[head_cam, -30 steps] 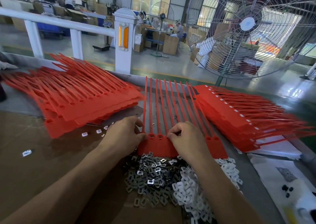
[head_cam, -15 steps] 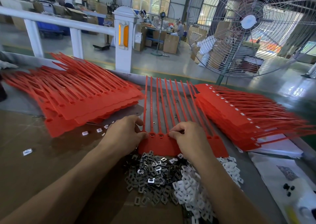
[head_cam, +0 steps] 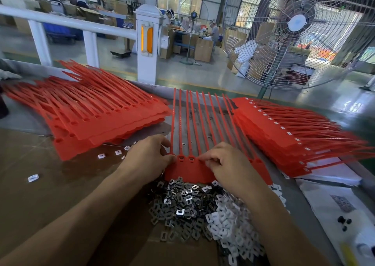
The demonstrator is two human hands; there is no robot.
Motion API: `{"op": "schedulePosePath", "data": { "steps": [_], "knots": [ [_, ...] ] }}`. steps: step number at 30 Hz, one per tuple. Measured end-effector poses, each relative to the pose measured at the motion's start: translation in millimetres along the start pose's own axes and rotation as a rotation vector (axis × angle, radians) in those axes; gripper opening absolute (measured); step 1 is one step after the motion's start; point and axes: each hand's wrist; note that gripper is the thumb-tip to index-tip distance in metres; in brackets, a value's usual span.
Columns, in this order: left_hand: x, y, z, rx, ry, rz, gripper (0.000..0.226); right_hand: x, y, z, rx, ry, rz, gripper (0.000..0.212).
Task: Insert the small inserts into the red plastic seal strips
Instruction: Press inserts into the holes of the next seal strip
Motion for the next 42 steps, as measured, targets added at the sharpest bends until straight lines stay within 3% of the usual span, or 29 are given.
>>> {"op": "schedulePosePath", "data": {
  "steps": [5, 12, 22, 30, 38, 42],
  "knots": [
    [-1, 0, 0, -0.002, 0.011, 0.004, 0.036, 9, -7, -6, -0.053, 0.045, -0.069, 0.018],
    [-2, 0, -1, 0.002, 0.022, 0.012, 0.036, 33, -12, 4, 0.085, 0.002, -0.263, 0.012],
    [-3, -1, -1, -0.005, 0.006, 0.016, 0.036, 36, -13, 9, 0.078, -0.001, -0.296, 0.007],
    [-2, 0, 0, -0.011, 0.012, 0.014, 0.034, 26, -16, -1, -0.017, 0.323, -0.105, 0.015],
    [0, 0, 0, -0.006, -0.005, 0.010, 0.033, 0, -10, -7, -0.221, 0.469, 0.205, 0.009],
    [-1, 0, 0, -0.006, -0.011, 0.010, 0.034, -8, -7, -7, -0.235, 0.547, 0.291, 0.006]
  ]
}}
Point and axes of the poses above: each hand's wrist, its own y-axis towards the middle knuckle, its own z-axis out of the palm, x = y × z, and after that the axes turned 9 degrees about -y, right-handed
